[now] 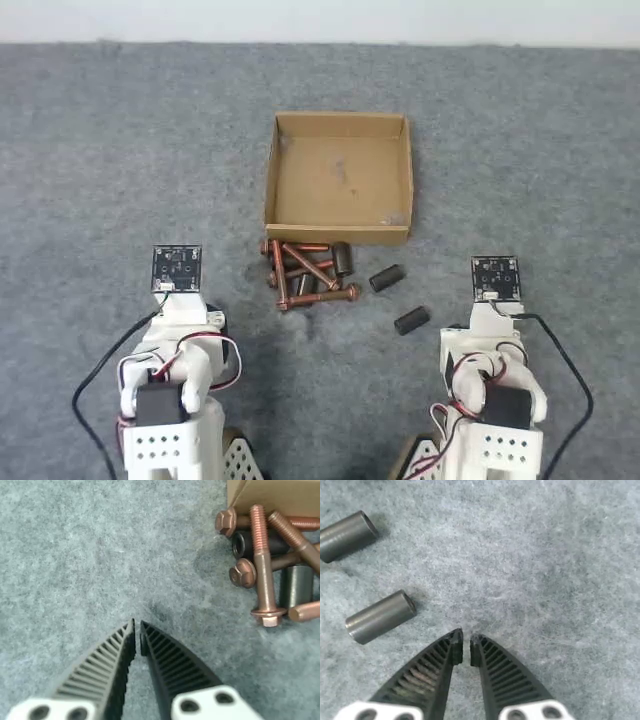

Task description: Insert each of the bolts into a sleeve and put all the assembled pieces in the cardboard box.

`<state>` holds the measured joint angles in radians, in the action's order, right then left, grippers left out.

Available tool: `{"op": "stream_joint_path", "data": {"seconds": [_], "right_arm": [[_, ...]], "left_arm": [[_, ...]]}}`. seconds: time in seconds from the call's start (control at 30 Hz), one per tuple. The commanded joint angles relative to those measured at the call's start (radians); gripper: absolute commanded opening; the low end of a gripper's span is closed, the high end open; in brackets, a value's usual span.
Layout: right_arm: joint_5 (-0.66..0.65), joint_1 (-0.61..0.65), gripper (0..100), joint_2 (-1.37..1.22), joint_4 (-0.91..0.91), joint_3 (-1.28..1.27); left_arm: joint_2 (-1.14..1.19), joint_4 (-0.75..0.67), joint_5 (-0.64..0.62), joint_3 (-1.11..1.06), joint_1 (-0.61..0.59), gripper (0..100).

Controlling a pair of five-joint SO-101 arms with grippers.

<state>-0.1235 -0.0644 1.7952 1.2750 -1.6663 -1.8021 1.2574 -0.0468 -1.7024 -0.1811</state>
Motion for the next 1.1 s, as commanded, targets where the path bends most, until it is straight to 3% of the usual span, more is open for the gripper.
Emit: {"op": "stream_joint_path", "data": {"seconds": [0.0,0.2,0.5,0.67,1.07], "right_arm": [[-0.018,-0.012,0.6,-0.007,-0.007,-0.011],[-0.018,-0.012,0.6,0.015,-0.027,0.020],[-0.011,0.097,0.6,0.021,-0.278,-0.018],[-0.011,0.206,0.6,0.021,-0.271,-0.018],[0.043,0.216,0.6,0.019,-0.213,0.017]], "left_arm": [[-0.021,0.005,0.003,0.018,-0.002,1],[-0.021,0.005,0.003,0.018,-0.002,1],[-0.021,0.006,0.003,0.018,-0.005,1],[-0.021,0.006,0.003,0.018,-0.005,1],[-0.021,0.006,0.003,0.018,-0.005,1]]}}
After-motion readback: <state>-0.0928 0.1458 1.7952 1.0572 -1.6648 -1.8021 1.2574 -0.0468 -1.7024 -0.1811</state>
